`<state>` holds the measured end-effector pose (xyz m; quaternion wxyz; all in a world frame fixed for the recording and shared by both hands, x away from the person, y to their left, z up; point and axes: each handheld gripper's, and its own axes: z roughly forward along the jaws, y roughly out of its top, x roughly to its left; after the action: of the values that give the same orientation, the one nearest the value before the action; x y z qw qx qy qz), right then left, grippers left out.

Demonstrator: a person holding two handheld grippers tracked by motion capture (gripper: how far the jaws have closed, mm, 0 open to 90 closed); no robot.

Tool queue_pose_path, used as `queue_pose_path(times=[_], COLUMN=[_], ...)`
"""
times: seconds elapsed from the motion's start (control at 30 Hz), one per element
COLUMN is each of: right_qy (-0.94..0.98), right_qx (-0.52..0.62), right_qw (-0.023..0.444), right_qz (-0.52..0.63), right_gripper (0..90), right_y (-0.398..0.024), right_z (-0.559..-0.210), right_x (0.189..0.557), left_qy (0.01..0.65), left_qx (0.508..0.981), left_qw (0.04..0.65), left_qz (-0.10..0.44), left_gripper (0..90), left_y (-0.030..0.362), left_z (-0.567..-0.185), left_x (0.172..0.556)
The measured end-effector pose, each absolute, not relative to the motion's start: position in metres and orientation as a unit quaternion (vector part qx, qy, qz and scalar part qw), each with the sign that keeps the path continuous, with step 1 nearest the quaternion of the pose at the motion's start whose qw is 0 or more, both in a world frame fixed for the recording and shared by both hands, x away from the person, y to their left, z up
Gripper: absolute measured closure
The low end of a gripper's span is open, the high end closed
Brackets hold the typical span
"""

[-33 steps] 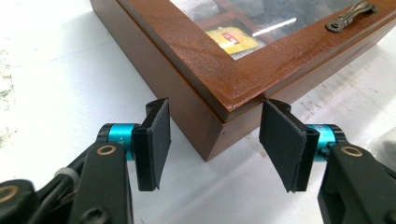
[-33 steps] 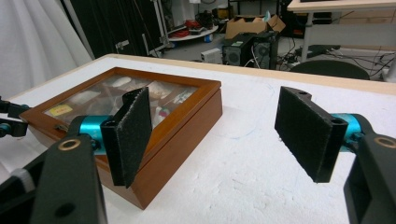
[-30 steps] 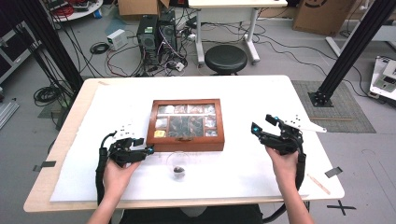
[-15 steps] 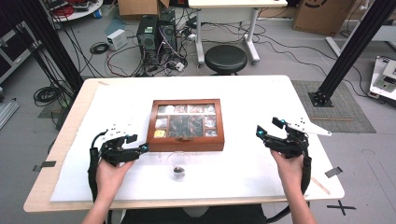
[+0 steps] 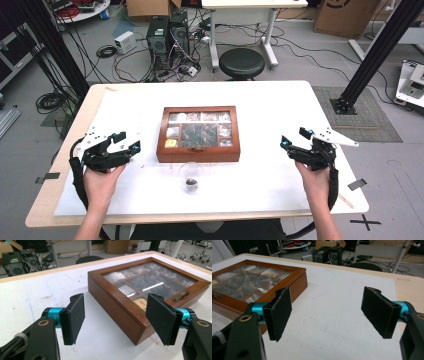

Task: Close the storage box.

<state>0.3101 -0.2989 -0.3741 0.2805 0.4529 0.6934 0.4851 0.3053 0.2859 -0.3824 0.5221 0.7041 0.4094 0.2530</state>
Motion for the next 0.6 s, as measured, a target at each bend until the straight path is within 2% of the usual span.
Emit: queue_pose_path(times=[0.6], right_qy=[0.695], right_qx=[0.455], right_qw=[0.283], right_qz=[0.480], right_gripper=[24.5], right_y=[-0.3002], right_z=[-0.3748], right_x=[0.3105], left_qy=[0.409], left_qx=[0.693], left_qw=[0.532], left_qz=[0.264], left_gripper=[30.7], left_y=[0.2934], left_z=[-0.3789], left_x=[0.3026])
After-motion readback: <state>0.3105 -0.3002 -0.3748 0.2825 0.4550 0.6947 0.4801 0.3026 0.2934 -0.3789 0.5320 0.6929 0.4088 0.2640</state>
